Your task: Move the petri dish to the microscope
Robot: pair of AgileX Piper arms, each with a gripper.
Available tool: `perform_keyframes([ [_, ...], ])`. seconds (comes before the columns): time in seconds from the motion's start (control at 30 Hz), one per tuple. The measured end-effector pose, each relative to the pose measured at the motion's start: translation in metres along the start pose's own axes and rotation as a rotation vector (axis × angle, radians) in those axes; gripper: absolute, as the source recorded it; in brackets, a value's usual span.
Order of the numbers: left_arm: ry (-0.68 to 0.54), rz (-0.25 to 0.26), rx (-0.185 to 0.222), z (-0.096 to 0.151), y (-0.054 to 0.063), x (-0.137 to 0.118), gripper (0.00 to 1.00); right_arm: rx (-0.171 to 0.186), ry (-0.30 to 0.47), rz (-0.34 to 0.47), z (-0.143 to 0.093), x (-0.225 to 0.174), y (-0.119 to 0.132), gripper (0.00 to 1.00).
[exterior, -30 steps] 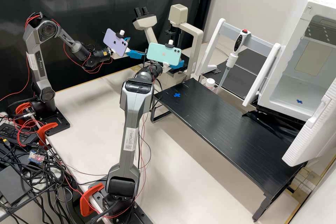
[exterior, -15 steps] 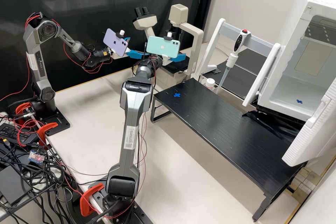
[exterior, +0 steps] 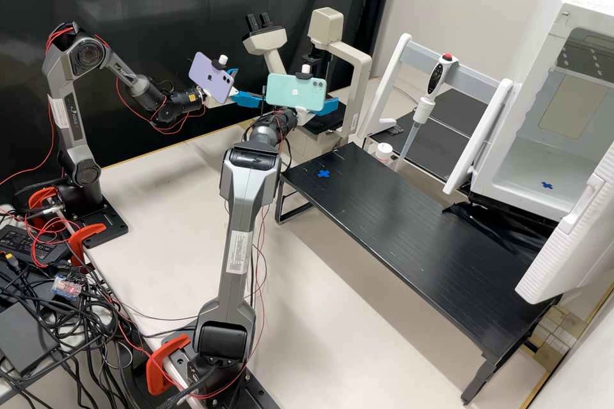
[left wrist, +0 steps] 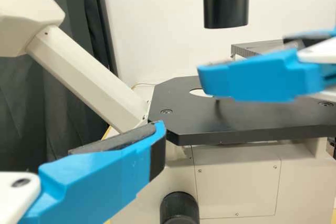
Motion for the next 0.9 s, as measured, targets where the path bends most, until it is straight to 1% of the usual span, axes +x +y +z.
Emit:
perform_keyframes([
  [0.23,0.0,0.0,0.0,0.0,0.0,0.0,1.0,0.018,-0.014,-0.014,0.017,-0.008,0.005,0.0],
  [0.27,0.0,0.0,0.0,0.0,0.0,0.0,1.0,0.024,-0.013,-0.011,0.017,-0.009,0.007,0.0],
  [0.43,0.0,0.0,0.0,0.0,0.0,0.0,1.0,0.026,-0.022,-0.01,0.022,-0.008,0.01,0.0],
  [0.47,0.0,0.0,0.0,0.0,0.0,0.0,1.0,0.028,-0.024,-0.014,0.023,-0.008,0.011,1.0],
  [0.63,0.0,0.0,0.0,0.0,0.0,0.0,1.0,0.017,-0.036,-0.018,0.023,-0.007,0.012,1.0],
  [0.67,0.0,0.0,0.0,0.0,0.0,0.0,1.0,0.021,-0.037,-0.017,0.023,-0.007,0.012,1.0],
  [0.9,0.0,0.0,0.0,0.0,0.0,0.0,1.0,0.02,-0.043,-0.016,0.023,-0.007,0.013,1.0],
])
